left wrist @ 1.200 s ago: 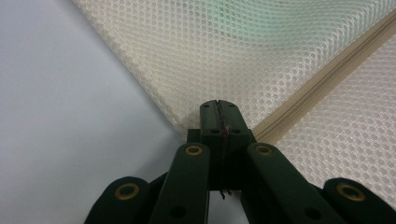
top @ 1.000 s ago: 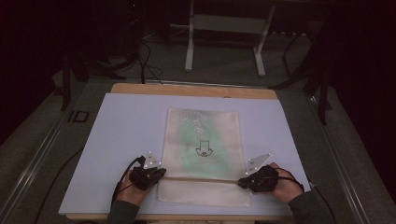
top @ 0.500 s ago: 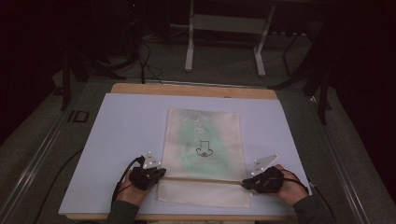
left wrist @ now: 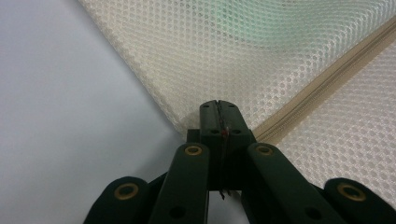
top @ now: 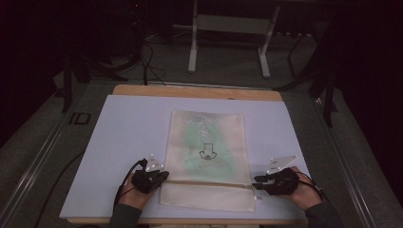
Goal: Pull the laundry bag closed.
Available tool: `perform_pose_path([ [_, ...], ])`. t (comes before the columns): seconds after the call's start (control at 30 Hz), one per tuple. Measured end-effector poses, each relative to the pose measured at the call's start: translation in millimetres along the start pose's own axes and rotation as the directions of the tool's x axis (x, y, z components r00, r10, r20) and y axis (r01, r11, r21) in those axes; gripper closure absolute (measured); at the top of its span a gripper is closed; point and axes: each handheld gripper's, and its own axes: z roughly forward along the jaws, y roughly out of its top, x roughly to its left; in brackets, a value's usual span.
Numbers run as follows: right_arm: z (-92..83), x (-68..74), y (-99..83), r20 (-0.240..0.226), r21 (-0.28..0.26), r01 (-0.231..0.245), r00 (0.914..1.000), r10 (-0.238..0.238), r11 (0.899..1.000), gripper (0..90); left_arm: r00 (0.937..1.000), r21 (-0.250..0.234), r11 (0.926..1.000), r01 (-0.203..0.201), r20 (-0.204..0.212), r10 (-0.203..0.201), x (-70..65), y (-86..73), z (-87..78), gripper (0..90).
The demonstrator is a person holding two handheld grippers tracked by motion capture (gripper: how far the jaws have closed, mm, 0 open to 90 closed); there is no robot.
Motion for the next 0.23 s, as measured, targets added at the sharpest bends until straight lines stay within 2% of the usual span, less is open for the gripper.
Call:
perform_pose_path([
  [0.1, -3.1, -4.0, -4.2, 0.023, -0.016, -0.035, 0.9991, 0.035, 0.999, 64.1, 1.0, -0.002, 1.0, -0.001, 0.002, 0.001, 0.3, -0.3, 0.0, 88.9],
  [0.23, 0.7, -7.5, -8.0, 0.033, -0.031, -0.057, 0.9978, 0.058, 0.998, 57.3, 1.0, -0.005, 1.0, -0.005, 0.004, 0.005, 0.6, -0.5, 0.0, 88.7],
])
